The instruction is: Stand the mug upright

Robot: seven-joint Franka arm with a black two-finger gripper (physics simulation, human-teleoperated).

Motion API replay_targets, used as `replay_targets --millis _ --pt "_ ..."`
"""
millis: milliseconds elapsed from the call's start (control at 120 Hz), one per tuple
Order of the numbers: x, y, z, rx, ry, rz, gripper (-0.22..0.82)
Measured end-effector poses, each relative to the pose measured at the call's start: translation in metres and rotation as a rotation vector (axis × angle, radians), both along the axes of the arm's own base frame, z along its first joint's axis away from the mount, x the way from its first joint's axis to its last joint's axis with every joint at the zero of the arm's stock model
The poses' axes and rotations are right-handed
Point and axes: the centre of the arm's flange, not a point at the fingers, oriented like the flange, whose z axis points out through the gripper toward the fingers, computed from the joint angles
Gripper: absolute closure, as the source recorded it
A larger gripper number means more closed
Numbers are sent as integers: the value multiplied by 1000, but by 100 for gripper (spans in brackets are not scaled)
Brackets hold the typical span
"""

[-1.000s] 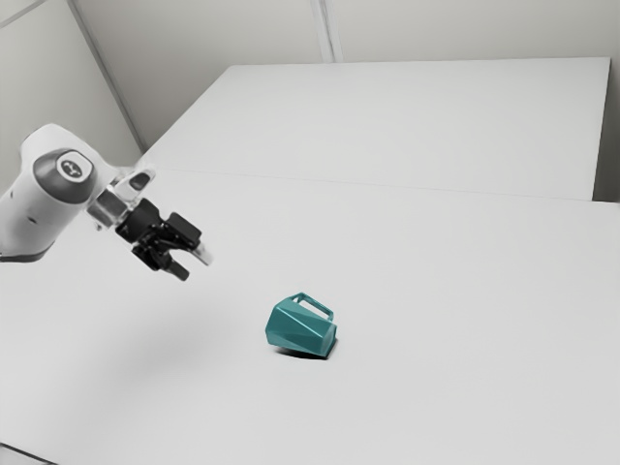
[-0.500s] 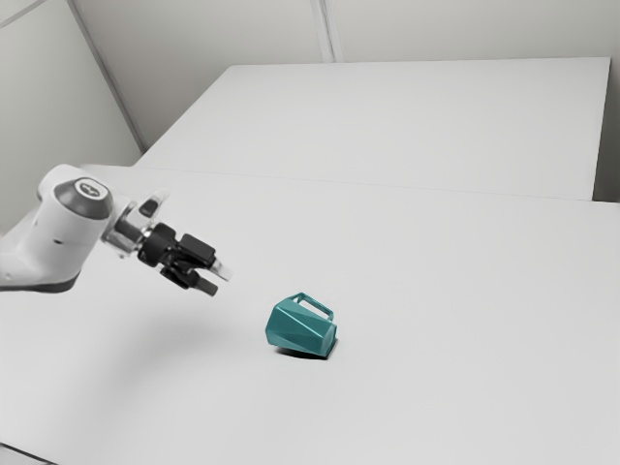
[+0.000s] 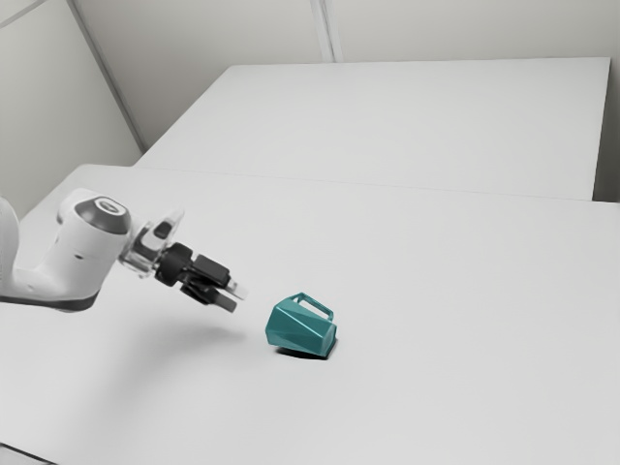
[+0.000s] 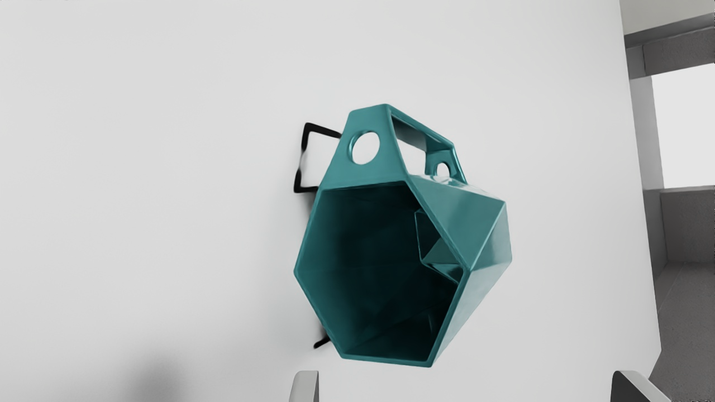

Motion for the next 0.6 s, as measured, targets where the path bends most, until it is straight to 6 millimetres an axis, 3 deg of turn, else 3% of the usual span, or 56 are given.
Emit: replay_targets --millis 308,600 --pt "6 -17 -19 -56 -20 4 4" --pt "12 -55 -28 -107 -43 -33 5"
